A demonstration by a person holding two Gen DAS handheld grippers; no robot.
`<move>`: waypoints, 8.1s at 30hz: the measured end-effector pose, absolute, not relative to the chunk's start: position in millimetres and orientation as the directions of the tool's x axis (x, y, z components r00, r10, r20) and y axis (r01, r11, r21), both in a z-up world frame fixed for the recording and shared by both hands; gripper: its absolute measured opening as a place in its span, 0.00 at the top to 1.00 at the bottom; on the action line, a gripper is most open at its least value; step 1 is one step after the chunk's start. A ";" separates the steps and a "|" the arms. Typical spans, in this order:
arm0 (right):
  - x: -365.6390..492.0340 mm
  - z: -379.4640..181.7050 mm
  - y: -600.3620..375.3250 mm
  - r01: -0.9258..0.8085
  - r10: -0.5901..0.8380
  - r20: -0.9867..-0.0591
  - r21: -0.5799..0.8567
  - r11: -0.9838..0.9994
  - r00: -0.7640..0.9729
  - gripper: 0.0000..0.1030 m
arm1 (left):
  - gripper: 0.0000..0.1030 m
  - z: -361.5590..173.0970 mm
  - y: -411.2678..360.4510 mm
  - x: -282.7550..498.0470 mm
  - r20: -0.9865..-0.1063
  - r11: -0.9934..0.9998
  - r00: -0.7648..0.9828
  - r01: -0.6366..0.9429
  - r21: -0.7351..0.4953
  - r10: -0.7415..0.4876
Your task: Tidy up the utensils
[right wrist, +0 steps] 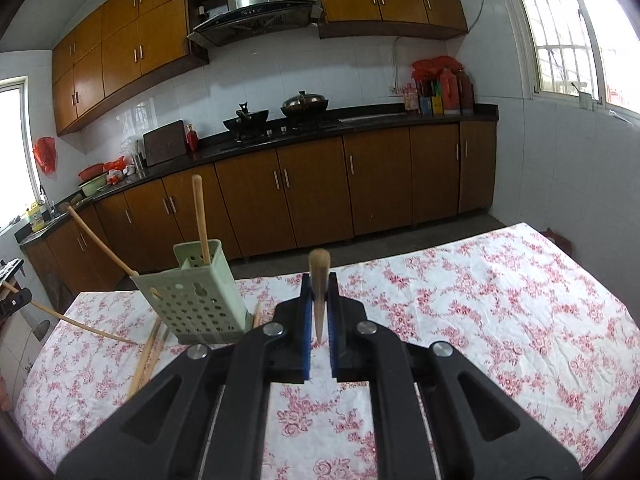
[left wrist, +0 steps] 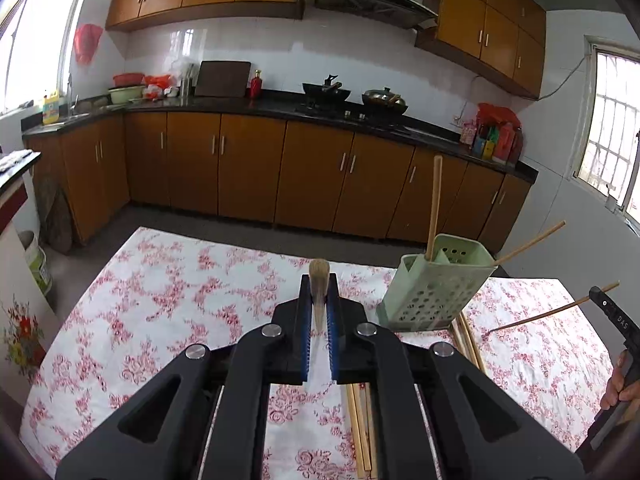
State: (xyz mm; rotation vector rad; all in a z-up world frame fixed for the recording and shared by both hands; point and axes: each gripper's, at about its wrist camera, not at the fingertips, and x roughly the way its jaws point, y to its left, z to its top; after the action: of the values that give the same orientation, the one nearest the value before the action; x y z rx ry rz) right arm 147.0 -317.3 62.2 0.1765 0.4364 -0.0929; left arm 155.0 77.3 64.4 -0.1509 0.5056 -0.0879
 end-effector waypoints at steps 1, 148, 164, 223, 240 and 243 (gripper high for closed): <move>147.5 64.6 -316.2 0.124 -0.050 -0.427 0.147 0.981 0.903 0.92 | 0.93 65.0 77.1 155.3 -0.473 0.985 0.873 0.048 -0.163 -0.121; 201.0 -93.8 -275.4 0.140 -0.079 -0.766 0.015 0.990 0.638 0.92 | 0.92 -90.6 56.3 197.9 -0.766 0.994 0.636 0.017 -0.106 -0.093; 184.6 -92.7 -273.5 0.132 -0.079 -0.766 0.008 0.991 0.637 0.91 | 0.75 -90.1 52.3 175.9 -0.767 0.999 0.641 0.006 -0.041 -0.035; 144.6 111.7 -281.9 -0.006 0.072 -0.400 0.164 0.986 0.914 0.93 | 0.93 95.5 51.4 148.3 -0.447 0.977 0.872 0.149 -0.152 -0.202; 168.4 188.2 -255.5 -0.127 0.174 -0.241 0.198 0.972 0.955 0.93 | 0.93 178.8 -11.1 171.1 -0.252 0.949 0.920 0.259 -0.181 -0.300; 188.5 181.7 -252.5 -0.116 0.165 -0.269 0.190 0.975 0.949 0.93 | 0.93 176.6 -15.8 182.4 -0.240 0.955 0.932 0.229 -0.190 -0.271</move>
State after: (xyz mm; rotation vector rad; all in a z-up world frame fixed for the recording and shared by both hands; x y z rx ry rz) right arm 188.5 -252.5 181.7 0.1736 0.2872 0.1435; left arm 182.4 -15.8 176.6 -0.1599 0.2677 -0.2567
